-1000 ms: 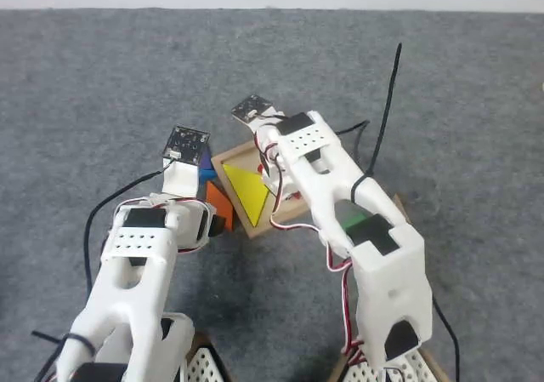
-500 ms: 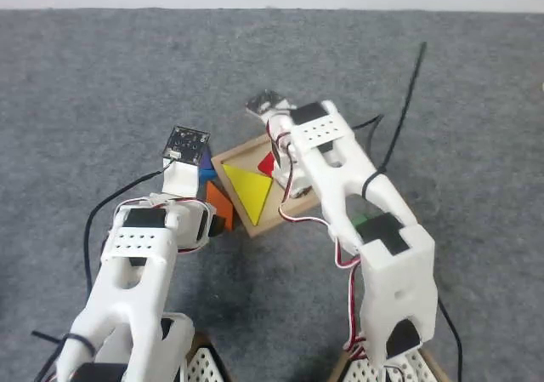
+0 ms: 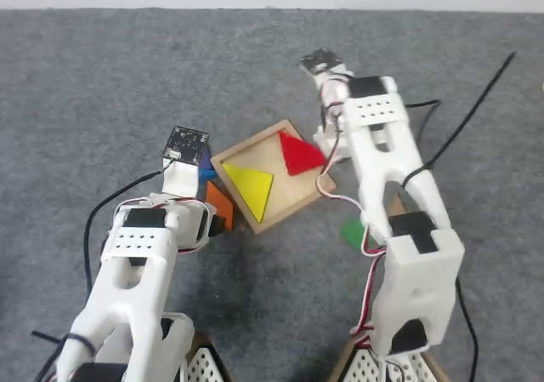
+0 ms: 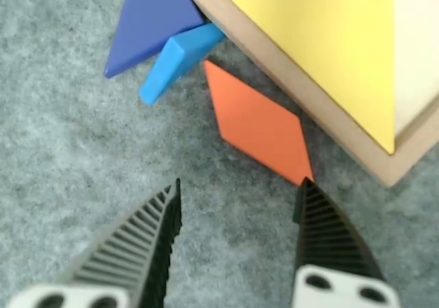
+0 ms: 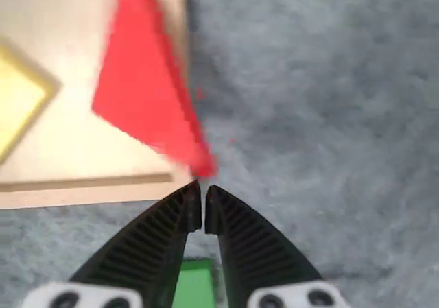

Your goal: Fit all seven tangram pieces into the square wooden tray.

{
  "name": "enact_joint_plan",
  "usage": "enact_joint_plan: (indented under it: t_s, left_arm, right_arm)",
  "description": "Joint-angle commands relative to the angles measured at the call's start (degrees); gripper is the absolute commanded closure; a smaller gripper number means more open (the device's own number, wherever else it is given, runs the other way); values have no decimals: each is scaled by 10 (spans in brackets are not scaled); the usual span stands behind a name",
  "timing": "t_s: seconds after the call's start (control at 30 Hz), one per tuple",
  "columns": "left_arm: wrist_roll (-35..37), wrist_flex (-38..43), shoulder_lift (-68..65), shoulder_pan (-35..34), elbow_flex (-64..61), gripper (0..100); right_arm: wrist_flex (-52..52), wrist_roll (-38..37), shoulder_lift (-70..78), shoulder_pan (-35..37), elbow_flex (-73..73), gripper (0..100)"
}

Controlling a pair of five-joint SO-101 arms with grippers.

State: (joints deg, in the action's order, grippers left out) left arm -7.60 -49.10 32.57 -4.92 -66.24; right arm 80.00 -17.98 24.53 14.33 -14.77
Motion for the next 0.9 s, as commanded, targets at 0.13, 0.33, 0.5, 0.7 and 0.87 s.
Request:
enact_joint_plan:
  t_s: [0.13, 0.33, 0.5, 0.7, 0.87]
  left_arm:
    - [-4, 15, 22, 2, 2, 744]
    - [-4, 15, 23, 0, 2, 744]
    - [-3, 15, 23, -1, 2, 744]
    - [-4, 15, 24, -1, 2, 744]
    - [-4, 15, 24, -1, 2, 744]
  right_arm:
    - [-15, 21, -9, -32, -32, 916]
    - [-14, 22, 14, 16, -29, 895]
    - [-18, 26, 71, 45, -32, 895]
    - [-55, 35, 103, 42, -45, 894]
    - [-87, 52, 104, 46, -79, 890]
